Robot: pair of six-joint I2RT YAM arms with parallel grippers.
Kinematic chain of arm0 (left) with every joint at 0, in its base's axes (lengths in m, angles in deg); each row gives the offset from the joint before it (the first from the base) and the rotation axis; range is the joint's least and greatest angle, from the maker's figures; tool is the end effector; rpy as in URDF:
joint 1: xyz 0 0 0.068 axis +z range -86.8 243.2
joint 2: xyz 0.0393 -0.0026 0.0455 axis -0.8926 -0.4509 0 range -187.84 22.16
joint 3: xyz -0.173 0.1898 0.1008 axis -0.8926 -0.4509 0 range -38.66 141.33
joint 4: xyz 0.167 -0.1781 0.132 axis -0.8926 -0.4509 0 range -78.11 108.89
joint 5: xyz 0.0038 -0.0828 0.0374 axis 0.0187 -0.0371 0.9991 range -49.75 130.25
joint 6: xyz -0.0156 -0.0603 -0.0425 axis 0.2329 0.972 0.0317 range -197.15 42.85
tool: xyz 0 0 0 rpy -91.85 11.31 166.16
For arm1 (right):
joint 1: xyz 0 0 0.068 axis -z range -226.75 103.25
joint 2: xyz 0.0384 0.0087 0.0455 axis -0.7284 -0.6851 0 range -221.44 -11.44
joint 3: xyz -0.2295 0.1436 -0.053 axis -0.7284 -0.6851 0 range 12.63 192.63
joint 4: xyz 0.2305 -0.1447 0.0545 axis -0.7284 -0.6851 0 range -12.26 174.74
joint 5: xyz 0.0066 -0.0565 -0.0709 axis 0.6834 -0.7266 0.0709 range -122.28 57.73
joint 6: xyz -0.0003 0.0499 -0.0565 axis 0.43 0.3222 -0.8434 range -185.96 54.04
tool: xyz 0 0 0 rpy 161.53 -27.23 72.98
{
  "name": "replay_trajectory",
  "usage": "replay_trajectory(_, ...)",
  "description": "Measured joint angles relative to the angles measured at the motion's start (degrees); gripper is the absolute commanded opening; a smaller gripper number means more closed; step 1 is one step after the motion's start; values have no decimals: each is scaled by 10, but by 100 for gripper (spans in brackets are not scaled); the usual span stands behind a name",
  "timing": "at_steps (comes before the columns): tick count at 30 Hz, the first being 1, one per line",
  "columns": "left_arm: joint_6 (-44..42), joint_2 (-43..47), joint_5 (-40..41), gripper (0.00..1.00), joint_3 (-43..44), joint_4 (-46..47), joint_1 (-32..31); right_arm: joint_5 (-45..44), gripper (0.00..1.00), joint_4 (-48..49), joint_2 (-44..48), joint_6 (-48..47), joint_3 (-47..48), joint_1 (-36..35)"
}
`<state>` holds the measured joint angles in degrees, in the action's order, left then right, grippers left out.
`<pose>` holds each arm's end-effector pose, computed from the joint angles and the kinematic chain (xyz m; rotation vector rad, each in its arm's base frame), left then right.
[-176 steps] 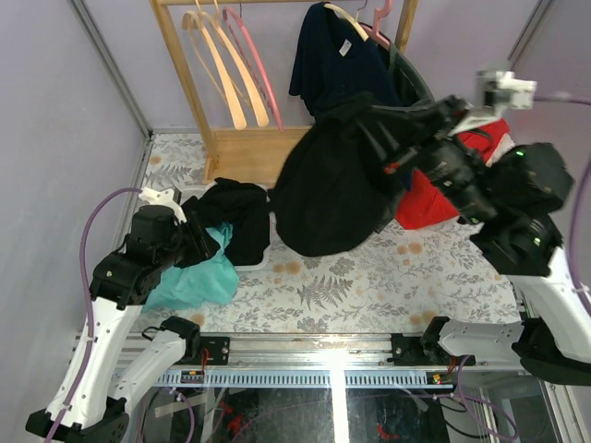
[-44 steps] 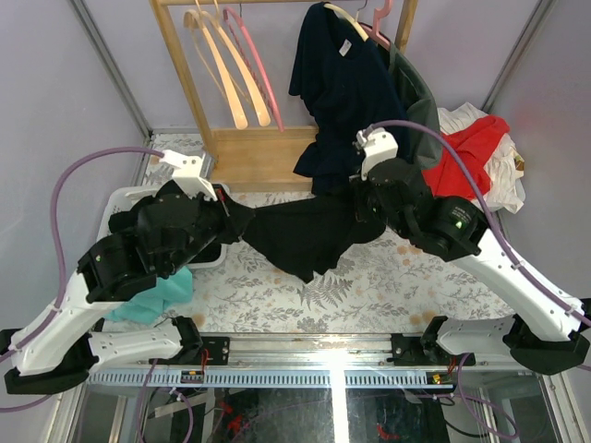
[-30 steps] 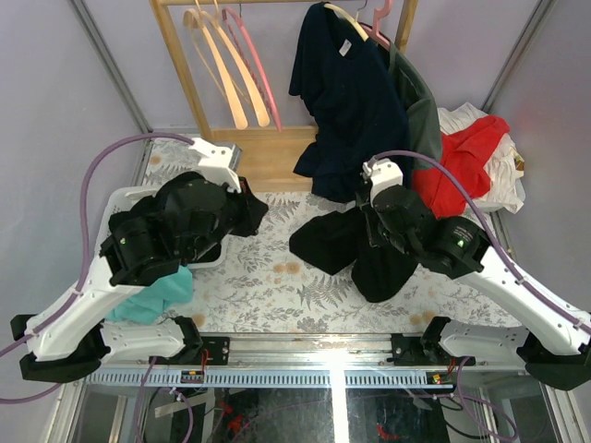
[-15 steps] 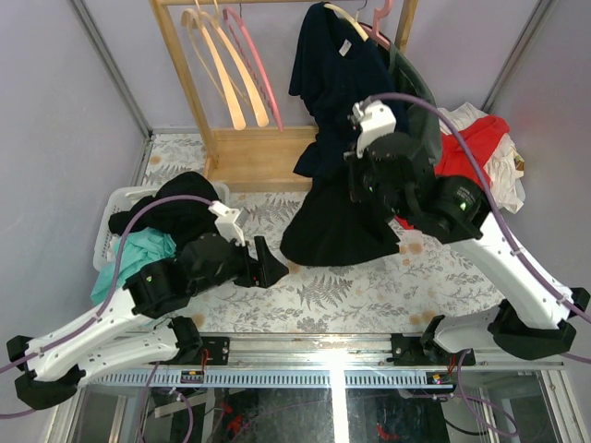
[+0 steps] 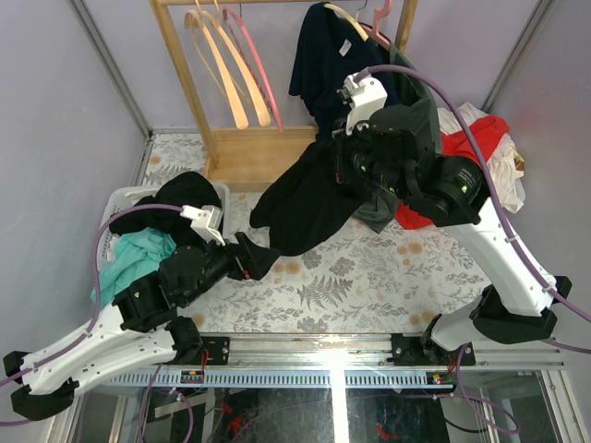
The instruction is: Place the t-shirt on the hanger
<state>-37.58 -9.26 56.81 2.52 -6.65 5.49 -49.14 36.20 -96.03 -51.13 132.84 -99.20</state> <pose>0.1061 -0.1342 0.3197 0.0942 1.9339 -0.9080 0.2001 0.2301 0.5508 -0.3815 1.7834 0.5754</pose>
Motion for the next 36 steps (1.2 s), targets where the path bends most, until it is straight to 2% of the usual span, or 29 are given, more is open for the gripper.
replay_trajectory(5,-14,-28,18,95,-6,54,0,18,0,-6,3,5,-1,0)
replay_trajectory(8,-17,-60,13,89,-6,92,0,26,0,-6,14,9,-8,0)
replay_trajectory(9,-17,-72,7,81,-6,107,0,28,0,-6,19,10,-12,0)
replay_trajectory(11,-16,-99,-9,61,-6,138,0,30,0,-6,28,11,-16,0)
replay_trajectory(13,-14,-126,-23,28,-6,163,0,30,0,-5,34,12,-20,0)
replay_trajectory(14,-15,-137,-31,16,-6,173,0,30,0,-5,37,12,-22,0)
replay_trajectory(15,-12,-143,-35,9,-6,177,0,30,0,-5,39,12,-25,0)
replay_trajectory(20,-11,-141,-41,3,16,162,0,24,0,-3,60,12,-66,0)
replay_trajectory(25,-15,-114,-32,0,111,93,0,8,2,7,106,14,-172,0)
replay_trajectory(26,-17,-113,-31,0,129,82,0,4,10,10,115,15,-196,0)
replay_trajectory(27,-18,-117,-31,0,156,65,0,1,26,12,122,16,-219,0)
replay_trajectory(29,-22,-133,-31,0,215,38,0,-1,65,9,125,20,-249,0)
replay_trajectory(30,-24,-147,-31,0,246,28,0,-1,76,8,123,19,-258,1)
replay_trajectory(32,-27,-183,-31,0,306,7,0,1,79,5,119,19,-264,2)
replay_trajectory(36,-32,-240,-13,0,371,-28,0,30,76,4,131,12,-265,3)
